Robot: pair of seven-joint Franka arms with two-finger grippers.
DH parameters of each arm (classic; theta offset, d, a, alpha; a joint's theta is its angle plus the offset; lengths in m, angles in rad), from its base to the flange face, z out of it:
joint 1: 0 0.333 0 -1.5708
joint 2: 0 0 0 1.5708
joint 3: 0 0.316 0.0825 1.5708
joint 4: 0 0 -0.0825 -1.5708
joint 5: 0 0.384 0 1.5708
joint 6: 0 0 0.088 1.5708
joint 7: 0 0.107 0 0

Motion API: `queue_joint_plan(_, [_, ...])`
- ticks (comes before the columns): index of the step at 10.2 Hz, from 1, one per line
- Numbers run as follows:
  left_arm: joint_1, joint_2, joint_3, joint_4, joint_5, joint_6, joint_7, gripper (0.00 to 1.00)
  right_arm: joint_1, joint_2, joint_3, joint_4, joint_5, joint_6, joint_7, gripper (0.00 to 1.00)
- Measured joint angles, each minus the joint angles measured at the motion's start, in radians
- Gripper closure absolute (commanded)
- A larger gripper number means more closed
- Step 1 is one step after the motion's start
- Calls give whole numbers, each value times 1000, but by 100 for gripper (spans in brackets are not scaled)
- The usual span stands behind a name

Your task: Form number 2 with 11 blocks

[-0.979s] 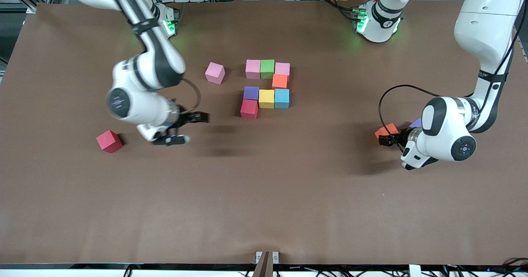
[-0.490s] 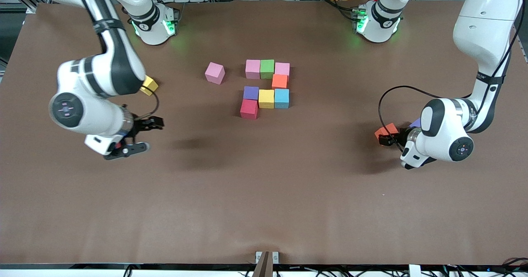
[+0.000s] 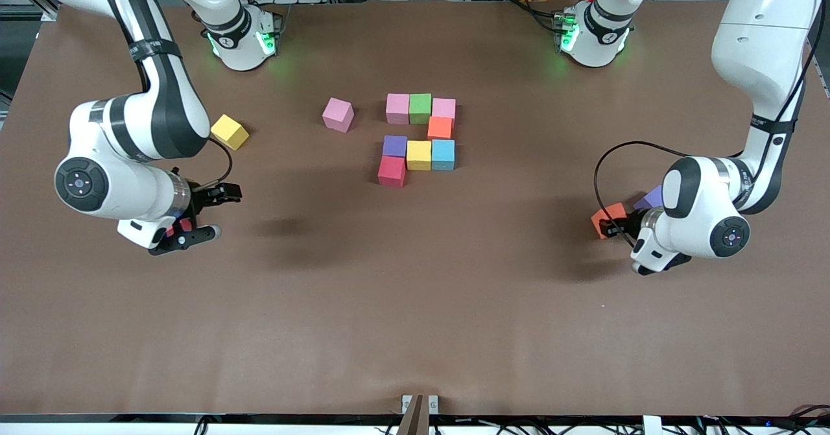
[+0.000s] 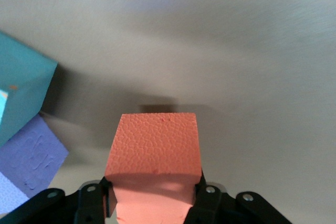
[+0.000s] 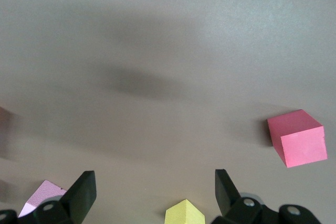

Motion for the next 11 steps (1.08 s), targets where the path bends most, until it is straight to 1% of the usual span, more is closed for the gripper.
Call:
queue_joint_plan(2, [-69,-3,-3,60,-5,0,-15,94,0,3,-2,0,-9,0,0,0])
queue_joint_plan(4, [-198,6,-5,112,-9,0,-138,93,-1,10,-6,-1,-70,8,-35,0])
queue_joint_plan(6, [-335,47,-3,184,-29,2,-253,94,-7,24,-22,-23,-87,67,-116,0])
queue_joint_plan(7, [-380,70,-1,230,-49,3,-259,94,-12,32,-44,-51,-90,123,-175,0])
queue_joint_plan(8, [-427,89,10,274,-63,3,-259,94,-20,40,-70,-88,-91,186,-236,0])
queue_joint_plan(9, [-488,106,41,312,-89,3,-259,93,-39,44,-84,-125,-91,243,-278,0])
queue_joint_plan(11, [-595,139,92,379,-170,3,-259,93,-96,51,-89,-159,-92,284,-357,0])
